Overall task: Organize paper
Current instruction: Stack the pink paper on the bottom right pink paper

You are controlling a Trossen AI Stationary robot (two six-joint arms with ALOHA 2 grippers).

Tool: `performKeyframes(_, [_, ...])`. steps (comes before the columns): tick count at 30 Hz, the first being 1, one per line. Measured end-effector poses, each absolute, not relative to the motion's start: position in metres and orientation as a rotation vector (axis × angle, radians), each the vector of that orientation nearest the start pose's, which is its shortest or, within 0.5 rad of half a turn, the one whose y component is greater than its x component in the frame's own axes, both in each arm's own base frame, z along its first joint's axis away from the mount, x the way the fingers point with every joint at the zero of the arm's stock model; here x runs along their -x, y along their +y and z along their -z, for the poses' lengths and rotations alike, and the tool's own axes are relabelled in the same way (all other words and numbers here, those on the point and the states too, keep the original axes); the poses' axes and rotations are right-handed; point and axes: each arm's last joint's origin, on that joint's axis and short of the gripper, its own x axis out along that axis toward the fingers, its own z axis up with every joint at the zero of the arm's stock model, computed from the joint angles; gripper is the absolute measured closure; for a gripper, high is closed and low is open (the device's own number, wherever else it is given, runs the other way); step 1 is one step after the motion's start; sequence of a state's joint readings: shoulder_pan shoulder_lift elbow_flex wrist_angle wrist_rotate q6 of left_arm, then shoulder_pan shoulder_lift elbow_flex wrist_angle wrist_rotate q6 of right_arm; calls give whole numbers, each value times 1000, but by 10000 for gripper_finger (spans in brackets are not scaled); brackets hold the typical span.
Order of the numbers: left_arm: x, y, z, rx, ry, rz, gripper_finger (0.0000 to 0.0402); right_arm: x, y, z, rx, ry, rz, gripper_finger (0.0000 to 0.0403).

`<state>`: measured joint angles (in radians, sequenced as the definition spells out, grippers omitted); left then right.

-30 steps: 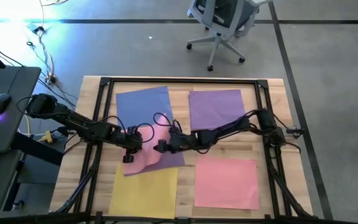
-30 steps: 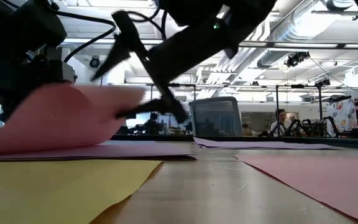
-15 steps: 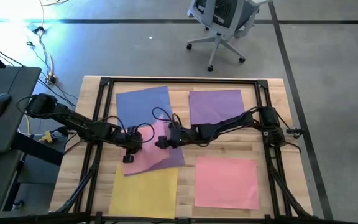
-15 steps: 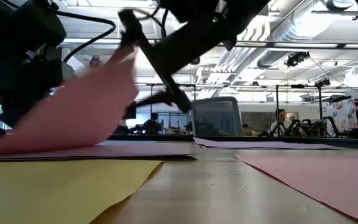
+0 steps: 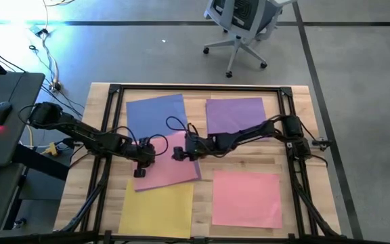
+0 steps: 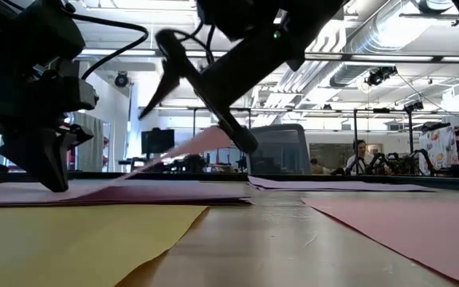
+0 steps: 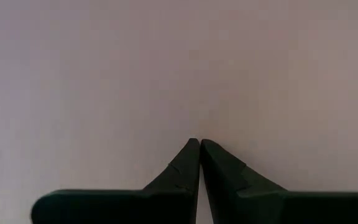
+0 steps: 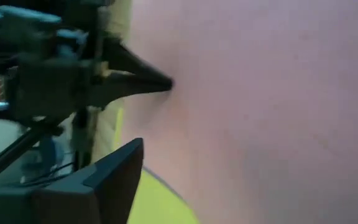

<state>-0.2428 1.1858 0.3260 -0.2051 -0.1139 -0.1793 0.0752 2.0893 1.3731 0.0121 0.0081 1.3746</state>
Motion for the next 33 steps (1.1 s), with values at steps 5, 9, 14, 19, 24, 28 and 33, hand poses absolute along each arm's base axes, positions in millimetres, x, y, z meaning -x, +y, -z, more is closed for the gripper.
performKeyframes(5, [-170, -39, -122, -31, 1053, 15, 402, -445, 32, -152, -1286, 646, 465, 342])
performKeyframes(9, [-177, -40, -144, -47, 1068, 7, 402, -447, 32, -155, -1290, 637, 474, 396])
performKeyframes(14, [-190, -41, -193, -152, 1073, -4, 402, -443, 32, -167, -1296, 672, 468, 402])
performKeyframes(19, [-196, -40, -249, -236, 998, -55, 402, -422, 41, -209, -1309, 745, 407, 403])
performKeyframes(24, [-196, -39, -282, -226, 860, -95, 402, -377, 81, -265, -1305, 867, 330, 403])
performKeyframes(28, [-195, -38, -285, -222, 834, -108, 402, -323, 123, -277, -1331, 1003, 479, 403])
performKeyframes(33, [-197, -38, -284, -228, 841, -115, 402, -246, 173, -259, -1491, 1039, 718, 403])
